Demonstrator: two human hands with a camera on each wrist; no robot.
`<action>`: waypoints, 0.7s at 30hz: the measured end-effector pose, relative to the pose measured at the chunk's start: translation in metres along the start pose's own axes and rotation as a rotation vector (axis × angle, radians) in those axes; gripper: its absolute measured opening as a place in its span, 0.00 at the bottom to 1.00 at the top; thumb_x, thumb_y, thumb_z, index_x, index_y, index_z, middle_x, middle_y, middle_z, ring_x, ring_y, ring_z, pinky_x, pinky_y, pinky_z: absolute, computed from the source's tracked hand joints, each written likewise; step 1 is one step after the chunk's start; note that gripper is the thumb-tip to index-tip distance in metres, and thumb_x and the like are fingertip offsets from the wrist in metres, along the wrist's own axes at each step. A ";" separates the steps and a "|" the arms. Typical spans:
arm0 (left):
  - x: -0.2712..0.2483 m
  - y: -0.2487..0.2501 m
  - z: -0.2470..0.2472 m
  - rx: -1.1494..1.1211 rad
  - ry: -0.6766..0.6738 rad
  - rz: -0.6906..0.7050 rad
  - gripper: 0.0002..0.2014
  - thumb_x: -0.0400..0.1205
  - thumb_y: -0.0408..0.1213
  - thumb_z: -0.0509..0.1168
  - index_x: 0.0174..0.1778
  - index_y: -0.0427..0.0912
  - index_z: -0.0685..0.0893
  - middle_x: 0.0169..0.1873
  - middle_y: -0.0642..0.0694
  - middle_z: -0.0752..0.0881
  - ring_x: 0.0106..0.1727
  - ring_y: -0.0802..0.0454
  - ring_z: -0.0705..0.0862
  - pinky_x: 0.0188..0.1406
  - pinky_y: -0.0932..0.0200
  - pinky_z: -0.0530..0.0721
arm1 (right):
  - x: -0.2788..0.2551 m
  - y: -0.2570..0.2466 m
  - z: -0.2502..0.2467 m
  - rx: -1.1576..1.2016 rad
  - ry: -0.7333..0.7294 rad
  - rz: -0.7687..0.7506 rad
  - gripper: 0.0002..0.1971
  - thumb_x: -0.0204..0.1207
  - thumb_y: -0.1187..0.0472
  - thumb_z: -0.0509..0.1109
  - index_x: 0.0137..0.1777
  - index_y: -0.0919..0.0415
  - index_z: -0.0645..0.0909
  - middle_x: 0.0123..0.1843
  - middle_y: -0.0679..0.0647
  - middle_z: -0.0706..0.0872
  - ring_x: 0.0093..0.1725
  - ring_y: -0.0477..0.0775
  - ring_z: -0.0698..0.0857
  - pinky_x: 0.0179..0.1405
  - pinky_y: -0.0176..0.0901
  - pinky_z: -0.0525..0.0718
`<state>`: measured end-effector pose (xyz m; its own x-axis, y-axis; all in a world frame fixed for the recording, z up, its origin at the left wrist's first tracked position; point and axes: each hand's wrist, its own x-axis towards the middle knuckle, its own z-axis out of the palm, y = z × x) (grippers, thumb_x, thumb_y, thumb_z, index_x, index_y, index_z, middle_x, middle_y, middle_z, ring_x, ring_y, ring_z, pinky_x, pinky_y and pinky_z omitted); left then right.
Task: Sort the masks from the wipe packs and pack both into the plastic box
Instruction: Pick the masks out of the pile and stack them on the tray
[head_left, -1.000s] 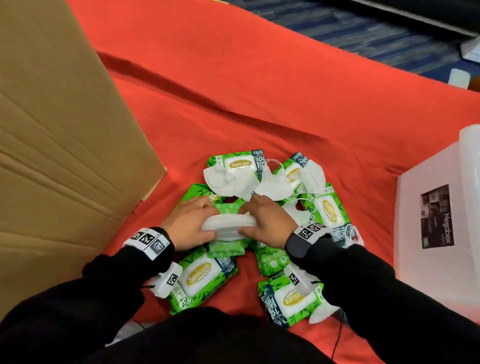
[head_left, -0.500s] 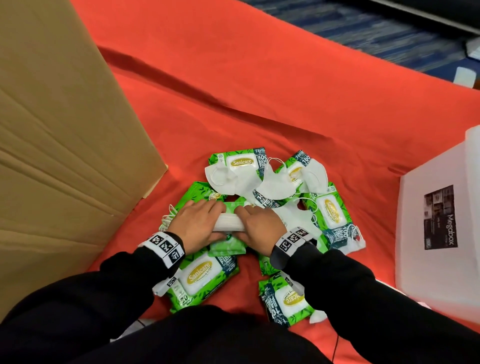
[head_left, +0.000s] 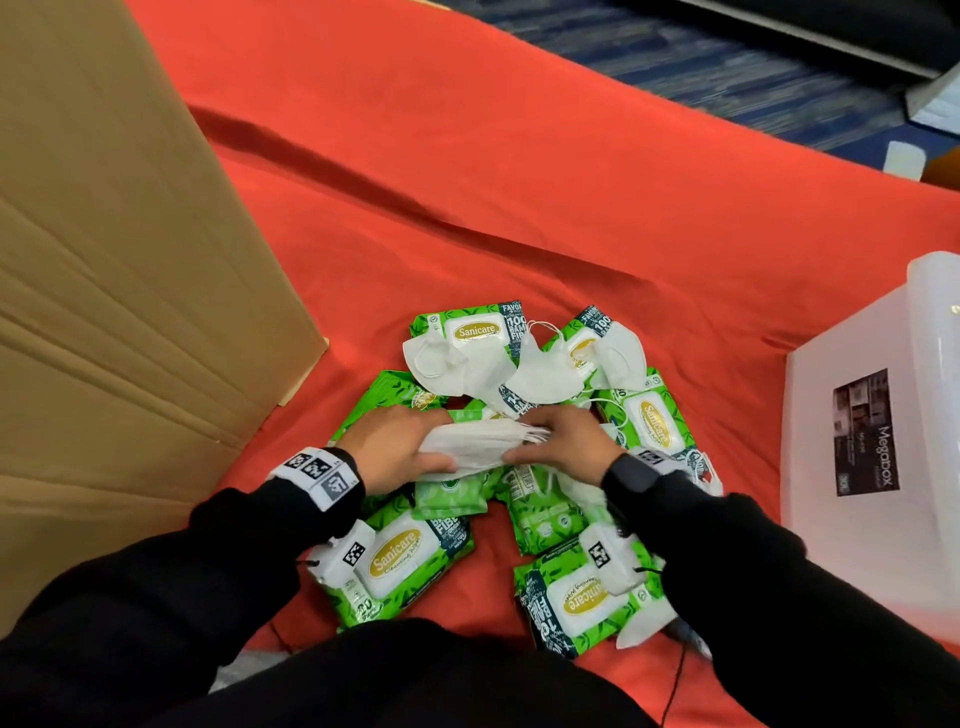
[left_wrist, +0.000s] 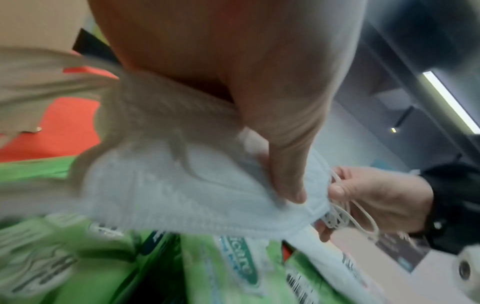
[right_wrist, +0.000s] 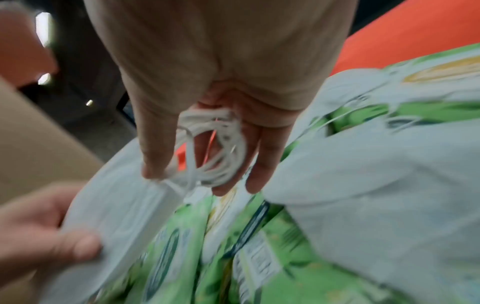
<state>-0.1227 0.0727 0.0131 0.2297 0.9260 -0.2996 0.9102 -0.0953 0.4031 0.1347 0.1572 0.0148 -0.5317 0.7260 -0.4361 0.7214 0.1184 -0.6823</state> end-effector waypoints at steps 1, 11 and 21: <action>-0.002 -0.002 -0.003 -0.077 -0.017 -0.007 0.19 0.78 0.64 0.71 0.57 0.58 0.81 0.42 0.54 0.87 0.46 0.50 0.85 0.38 0.53 0.74 | -0.007 0.007 -0.012 0.152 0.012 0.032 0.13 0.69 0.50 0.85 0.49 0.55 0.93 0.43 0.49 0.93 0.42 0.45 0.87 0.44 0.42 0.81; -0.022 0.015 0.008 -0.703 -0.221 -0.008 0.16 0.75 0.54 0.79 0.56 0.60 0.86 0.51 0.64 0.91 0.52 0.66 0.88 0.55 0.64 0.84 | -0.066 -0.028 -0.037 1.426 0.026 0.173 0.12 0.81 0.62 0.62 0.35 0.60 0.70 0.25 0.52 0.62 0.25 0.54 0.68 0.47 0.59 0.84; -0.014 0.042 0.025 -1.003 -0.204 -0.123 0.11 0.78 0.42 0.78 0.55 0.49 0.90 0.49 0.55 0.94 0.47 0.58 0.91 0.50 0.61 0.86 | -0.060 -0.033 -0.058 0.448 0.229 0.110 0.12 0.77 0.62 0.78 0.35 0.58 0.80 0.26 0.53 0.82 0.26 0.51 0.80 0.28 0.41 0.74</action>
<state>-0.0788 0.0469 0.0124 0.2937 0.8200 -0.4912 0.2467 0.4314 0.8678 0.1685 0.1493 0.0978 -0.3165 0.8534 -0.4143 0.4802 -0.2325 -0.8458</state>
